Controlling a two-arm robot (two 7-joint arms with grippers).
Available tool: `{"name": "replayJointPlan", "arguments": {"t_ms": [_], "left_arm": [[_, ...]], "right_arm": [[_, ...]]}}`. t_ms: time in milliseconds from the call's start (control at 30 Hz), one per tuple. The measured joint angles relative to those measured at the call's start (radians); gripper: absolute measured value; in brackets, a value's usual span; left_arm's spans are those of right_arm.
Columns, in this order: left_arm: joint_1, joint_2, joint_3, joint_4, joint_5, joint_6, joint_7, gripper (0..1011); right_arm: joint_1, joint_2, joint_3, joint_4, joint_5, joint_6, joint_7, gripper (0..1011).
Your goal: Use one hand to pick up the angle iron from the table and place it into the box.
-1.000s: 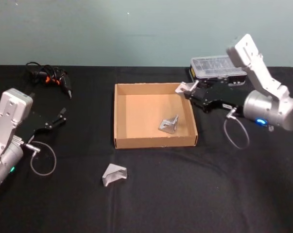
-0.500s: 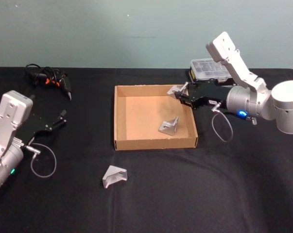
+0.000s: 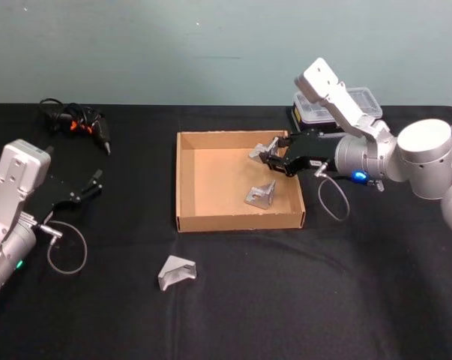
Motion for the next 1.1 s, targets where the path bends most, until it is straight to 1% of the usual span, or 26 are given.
{"name": "replayJointPlan", "arguments": {"t_ms": [233, 300, 367, 433, 500, 533, 600, 633, 700, 767, 800, 867, 900, 933, 967, 1033, 1067, 1100], "left_arm": [[0.000, 0.000, 0.000, 0.000, 0.000, 0.000, 0.000, 1000], [0.000, 0.000, 0.000, 0.000, 0.000, 0.000, 0.000, 1000], [0.000, 0.000, 0.000, 0.000, 0.000, 0.000, 0.000, 1000], [0.000, 0.000, 0.000, 0.000, 0.000, 0.000, 0.000, 1000], [0.000, 0.000, 0.000, 0.000, 0.000, 0.000, 0.000, 1000], [0.000, 0.000, 0.000, 0.000, 0.000, 0.000, 0.000, 1000], [0.000, 0.000, 0.000, 0.000, 0.000, 0.000, 0.000, 1000], [0.000, 0.000, 0.000, 0.000, 0.000, 0.000, 0.000, 1000], [0.000, 0.000, 0.000, 0.000, 0.000, 0.000, 0.000, 1000], [0.000, 0.000, 0.000, 0.000, 0.000, 0.000, 0.000, 1000], [0.000, 0.000, 0.000, 0.000, 0.000, 0.000, 0.000, 1000], [0.000, 0.000, 0.000, 0.000, 0.000, 0.000, 0.000, 1000], [0.000, 0.000, 0.000, 0.000, 0.000, 0.000, 0.000, 1000], [0.000, 0.000, 0.000, 0.000, 0.000, 0.000, 0.000, 1000], [0.000, 0.000, 0.000, 0.000, 0.000, 0.000, 0.000, 1000], [0.000, 0.000, 0.000, 0.000, 0.000, 0.000, 0.000, 1000], [0.000, 0.000, 0.000, 0.000, 0.000, 0.000, 0.000, 1000], [0.000, 0.000, 0.000, 0.000, 0.000, 0.000, 0.000, 1000]], "right_arm": [[0.009, -0.012, -0.007, 0.036, -0.017, -0.009, 0.009, 447], [0.011, -0.013, -0.006, 0.041, -0.020, -0.011, 0.012, 470], [0.013, -0.015, -0.007, 0.049, -0.024, -0.012, 0.014, 518], [0.014, -0.016, -0.006, 0.052, -0.027, -0.013, 0.015, 601], [0.014, -0.016, -0.005, 0.053, -0.028, -0.015, 0.016, 659], [0.014, -0.016, -0.002, 0.053, -0.029, -0.018, 0.016, 705], [0.009, -0.014, 0.005, 0.049, -0.029, -0.021, 0.015, 741], [0.007, -0.013, 0.007, 0.046, -0.028, -0.022, 0.015, 795], [0.002, -0.011, 0.013, 0.038, -0.026, -0.025, 0.012, 849], [-0.010, -0.005, 0.025, 0.019, -0.020, -0.029, 0.005, 921], [-0.015, -0.002, 0.031, 0.010, -0.017, -0.031, 0.002, 921], [-0.034, 0.009, 0.045, -0.022, -0.007, -0.035, -0.008, 983], [-0.041, 0.013, 0.049, -0.034, -0.003, -0.036, -0.010, 997], [-0.048, 0.017, 0.055, -0.047, 0.000, -0.036, -0.013, 1003], [-0.065, 0.027, 0.063, -0.077, 0.008, -0.038, -0.017, 1000], [-0.082, 0.040, 0.070, -0.111, 0.013, -0.041, -0.020, 1000], [-0.103, 0.053, 0.077, -0.149, 0.020, -0.046, -0.022, 1000], [-0.115, 0.061, 0.080, -0.169, 0.023, -0.048, -0.023, 1002]]}}
